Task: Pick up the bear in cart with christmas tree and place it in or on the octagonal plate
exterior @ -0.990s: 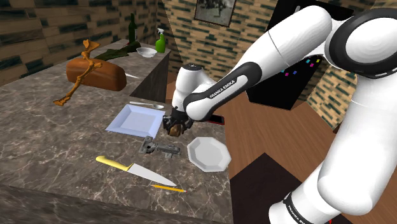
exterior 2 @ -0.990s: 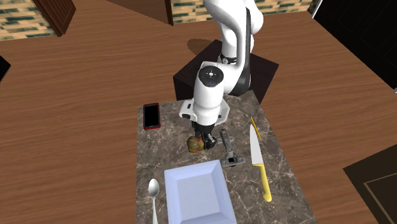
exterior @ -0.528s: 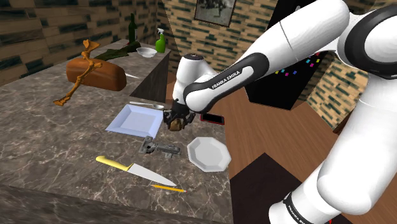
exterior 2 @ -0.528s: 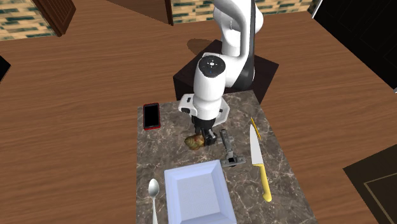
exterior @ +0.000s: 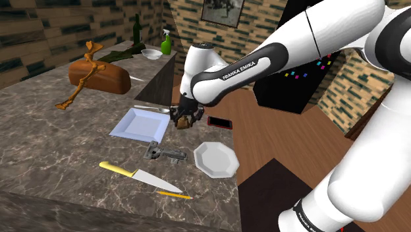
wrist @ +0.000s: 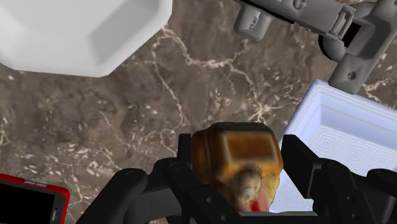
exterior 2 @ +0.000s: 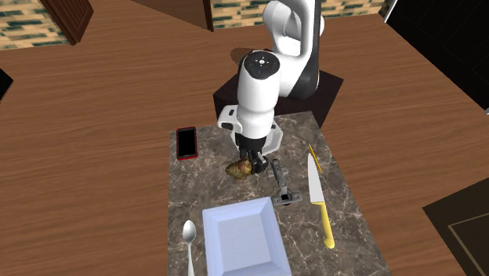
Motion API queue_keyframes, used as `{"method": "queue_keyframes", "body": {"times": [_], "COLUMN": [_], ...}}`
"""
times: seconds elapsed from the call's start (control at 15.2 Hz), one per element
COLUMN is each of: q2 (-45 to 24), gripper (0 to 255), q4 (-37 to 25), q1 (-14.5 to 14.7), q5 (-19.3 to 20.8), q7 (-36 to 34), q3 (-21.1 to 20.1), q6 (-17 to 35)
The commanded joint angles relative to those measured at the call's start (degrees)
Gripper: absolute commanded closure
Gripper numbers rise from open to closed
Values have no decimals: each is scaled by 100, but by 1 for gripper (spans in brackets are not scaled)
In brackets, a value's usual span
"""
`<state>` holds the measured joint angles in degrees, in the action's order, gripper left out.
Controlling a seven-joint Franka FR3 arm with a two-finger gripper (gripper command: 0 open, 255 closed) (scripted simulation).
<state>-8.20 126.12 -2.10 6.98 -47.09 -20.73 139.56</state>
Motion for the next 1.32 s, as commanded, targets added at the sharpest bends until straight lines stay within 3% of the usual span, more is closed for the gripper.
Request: {"method": "queue_keyframes", "body": {"times": [0.0, 0.46, 0.92, 1.25], "q2": [244, 1671, 3275, 2812], "gripper": [255, 255, 255, 255], "q4": [265, 2072, 3754, 3873], "q1": [-34, -21, 417, 359], "q5": [-124, -937, -1727, -1673], "q7": [84, 671, 1242, 1181], "q3": [-24, -18, 245, 157], "q6": [41, 525, 619, 1197]}}
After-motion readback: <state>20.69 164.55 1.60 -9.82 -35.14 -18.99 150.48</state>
